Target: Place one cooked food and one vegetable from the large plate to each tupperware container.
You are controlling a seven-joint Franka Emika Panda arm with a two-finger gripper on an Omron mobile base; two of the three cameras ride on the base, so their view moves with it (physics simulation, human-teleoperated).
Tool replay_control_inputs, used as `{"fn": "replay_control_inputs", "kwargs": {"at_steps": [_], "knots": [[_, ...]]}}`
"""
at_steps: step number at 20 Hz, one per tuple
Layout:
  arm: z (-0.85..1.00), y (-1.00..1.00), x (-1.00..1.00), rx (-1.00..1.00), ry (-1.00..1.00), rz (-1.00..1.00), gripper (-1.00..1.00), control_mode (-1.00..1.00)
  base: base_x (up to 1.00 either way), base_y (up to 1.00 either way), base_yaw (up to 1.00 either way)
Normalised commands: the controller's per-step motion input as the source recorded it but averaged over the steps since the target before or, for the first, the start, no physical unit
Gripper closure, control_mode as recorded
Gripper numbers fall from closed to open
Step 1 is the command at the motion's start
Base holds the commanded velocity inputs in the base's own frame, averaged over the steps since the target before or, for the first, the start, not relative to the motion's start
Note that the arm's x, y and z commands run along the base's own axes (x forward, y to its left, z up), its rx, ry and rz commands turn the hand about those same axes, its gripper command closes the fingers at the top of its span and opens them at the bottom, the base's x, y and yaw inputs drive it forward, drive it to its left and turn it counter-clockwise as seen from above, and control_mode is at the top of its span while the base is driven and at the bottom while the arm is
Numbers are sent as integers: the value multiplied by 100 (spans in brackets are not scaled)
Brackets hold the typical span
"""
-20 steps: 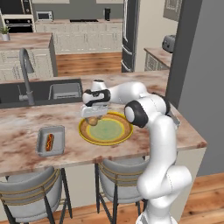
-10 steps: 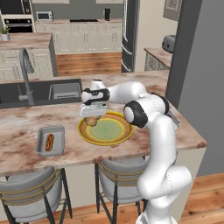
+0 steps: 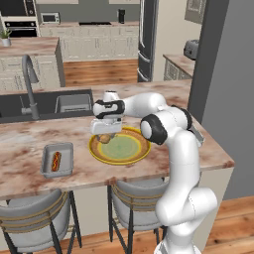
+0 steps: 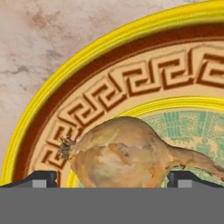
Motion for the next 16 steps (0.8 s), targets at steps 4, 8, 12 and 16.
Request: {"fn": "replay_control_inputs", "kwargs": {"at_steps": [4,8,12,16], "knots": [[-7,0,8,-2,0,0,-100,-100,0,0,0],[-13,0,0,-3,0,0,-100,-100,0,0,0],[-22,0,0,-2,0,0,-100,-100,0,0,0],[-39,0,0,-7,0,0,-100,-100,0,0,0]]}}
